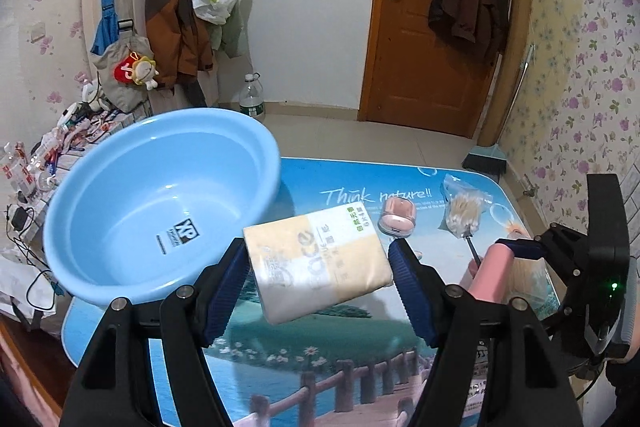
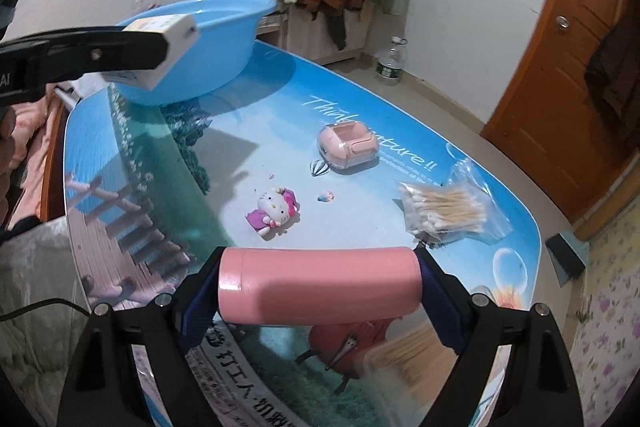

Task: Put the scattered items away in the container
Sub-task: 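Carry both items over the blue basin while the left gripper releases the tissue pack inside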

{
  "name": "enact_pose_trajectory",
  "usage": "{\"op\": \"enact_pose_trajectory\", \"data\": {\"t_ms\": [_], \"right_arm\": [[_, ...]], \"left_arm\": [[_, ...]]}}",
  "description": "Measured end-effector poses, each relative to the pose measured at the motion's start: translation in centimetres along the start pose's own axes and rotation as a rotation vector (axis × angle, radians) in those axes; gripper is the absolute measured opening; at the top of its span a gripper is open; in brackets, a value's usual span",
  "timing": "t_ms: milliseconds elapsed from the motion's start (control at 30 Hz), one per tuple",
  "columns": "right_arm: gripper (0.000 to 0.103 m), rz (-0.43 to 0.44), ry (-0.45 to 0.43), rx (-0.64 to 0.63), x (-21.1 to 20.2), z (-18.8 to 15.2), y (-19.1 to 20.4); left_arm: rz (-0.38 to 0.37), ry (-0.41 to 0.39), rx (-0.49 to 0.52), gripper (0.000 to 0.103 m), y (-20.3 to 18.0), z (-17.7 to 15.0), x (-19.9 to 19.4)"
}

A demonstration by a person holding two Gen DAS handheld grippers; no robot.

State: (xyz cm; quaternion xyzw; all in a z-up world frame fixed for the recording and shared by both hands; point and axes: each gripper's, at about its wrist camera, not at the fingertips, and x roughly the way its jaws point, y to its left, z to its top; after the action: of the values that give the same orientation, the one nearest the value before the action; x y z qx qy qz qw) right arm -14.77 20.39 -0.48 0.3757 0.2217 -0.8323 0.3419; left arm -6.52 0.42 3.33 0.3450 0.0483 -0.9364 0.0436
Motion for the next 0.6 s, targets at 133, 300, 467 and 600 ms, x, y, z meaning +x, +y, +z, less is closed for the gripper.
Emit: {"op": "enact_pose_trajectory", "data": {"t_ms": [133, 300, 467, 600], "right_arm": [[0.09, -0.038, -0.013, 0.061, -1.0, 0.2, 0.4], [0.09, -0.057, -0.029, 0.19, -2.5, 0.1, 0.9], [0.09, -0.084, -0.076, 0.231, -4.0, 0.3, 3.3], [0.09, -0.076, -0.121, 0.274, -5.5, 1.2, 5.3]], "left_arm": [[0.005, -0.02, -0.004, 0.07, 1.0, 0.0, -1.4], [0.018, -0.048, -0.008, 0.07, 2.5, -0.2, -3.2], [0.035, -0.066, -0.03, 0.07, 4.5, -0.8, -4.8], [0.055, -0.076, -0.041, 0.07, 6.1, -1.3, -5.8]]}}
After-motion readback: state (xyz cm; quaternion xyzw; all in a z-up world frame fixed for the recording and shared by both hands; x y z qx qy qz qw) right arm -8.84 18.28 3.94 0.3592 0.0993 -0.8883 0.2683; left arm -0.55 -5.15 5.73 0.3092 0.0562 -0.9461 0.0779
